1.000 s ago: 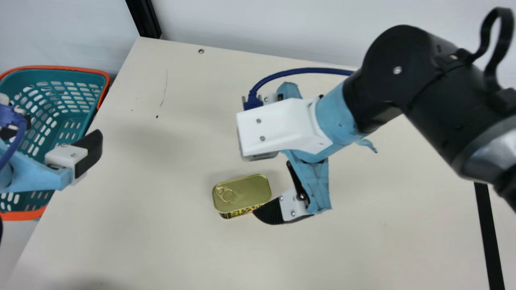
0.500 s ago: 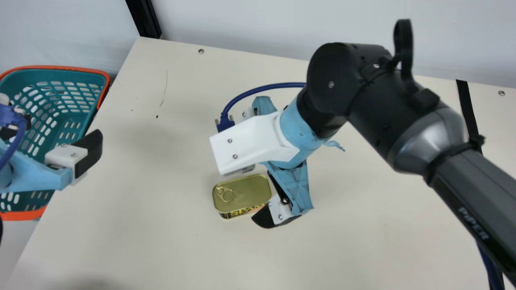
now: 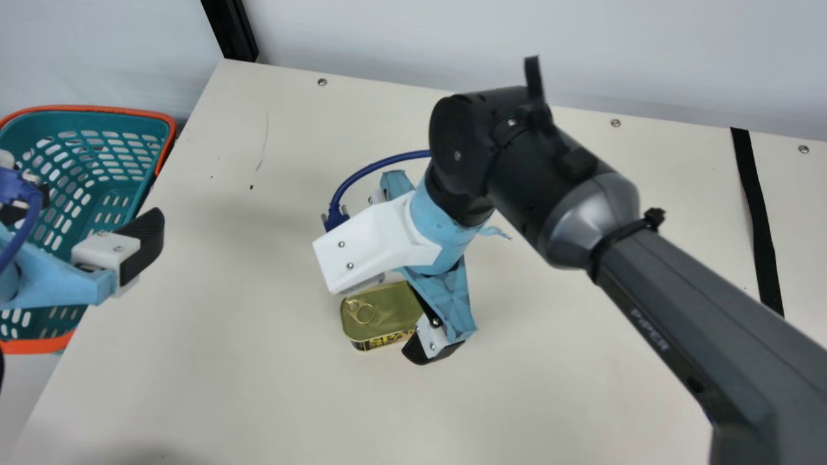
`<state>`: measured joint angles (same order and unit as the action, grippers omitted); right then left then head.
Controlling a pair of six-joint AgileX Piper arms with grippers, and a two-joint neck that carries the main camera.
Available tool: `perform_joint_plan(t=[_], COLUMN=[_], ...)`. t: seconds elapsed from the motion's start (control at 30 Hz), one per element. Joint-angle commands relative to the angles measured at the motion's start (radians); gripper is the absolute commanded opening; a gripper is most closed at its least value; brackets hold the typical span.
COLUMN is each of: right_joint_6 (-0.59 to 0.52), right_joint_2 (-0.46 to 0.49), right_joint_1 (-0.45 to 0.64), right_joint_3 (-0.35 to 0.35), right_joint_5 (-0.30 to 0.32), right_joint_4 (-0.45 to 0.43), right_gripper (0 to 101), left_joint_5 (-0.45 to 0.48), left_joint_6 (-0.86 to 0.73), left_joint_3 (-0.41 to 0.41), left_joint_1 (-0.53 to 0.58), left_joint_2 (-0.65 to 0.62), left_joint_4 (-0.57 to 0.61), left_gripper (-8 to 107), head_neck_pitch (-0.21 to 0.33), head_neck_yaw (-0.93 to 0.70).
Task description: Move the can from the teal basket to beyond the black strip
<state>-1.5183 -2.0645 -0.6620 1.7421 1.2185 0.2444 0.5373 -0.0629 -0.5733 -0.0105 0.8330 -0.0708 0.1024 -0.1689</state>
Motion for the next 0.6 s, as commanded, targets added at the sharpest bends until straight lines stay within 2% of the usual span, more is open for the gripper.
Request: perform_joint_plan(t=[0.0,0.33,0.37,0.4,0.43,0.57], right_joint_6=[0.007,0.054,0.060,0.066,0.072,0.098], right_joint_2=[-0.017,-0.087,-0.092,-0.096,-0.100,-0.117], right_joint_1=[-0.007,-0.033,-0.035,-0.035,-0.036,-0.035], right_joint_3=[0.011,0.054,0.055,0.057,0.059,0.078], right_joint_5=[0.001,0.001,0.001,0.001,0.001,0.001], right_joint_4=[-0.007,-0.026,-0.026,-0.026,-0.026,-0.018], right_gripper=[101,101,44,10,0,0], left_joint_5=[0.000,0.000,0.000,0.000,0.000,0.000], left_joint_6=[0.000,0.000,0.000,0.000,0.000,0.000], left_joint_3=[0.000,0.000,0.000,0.000,0.000,0.000], left_joint_1=[0.000,0.000,0.000,0.000,0.000,0.000], left_joint_2=[0.000,0.000,0.000,0.000,0.000,0.000], left_joint_4=[0.000,0.000,0.000,0.000,0.000,0.000], left_gripper=[90,90,90,90,90,90], head_neck_pitch=[0.004,0.004,0.004,0.004,0.004,0.004], head_neck_yaw=[0.000,0.000,0.000,0.000,0.000,0.000])
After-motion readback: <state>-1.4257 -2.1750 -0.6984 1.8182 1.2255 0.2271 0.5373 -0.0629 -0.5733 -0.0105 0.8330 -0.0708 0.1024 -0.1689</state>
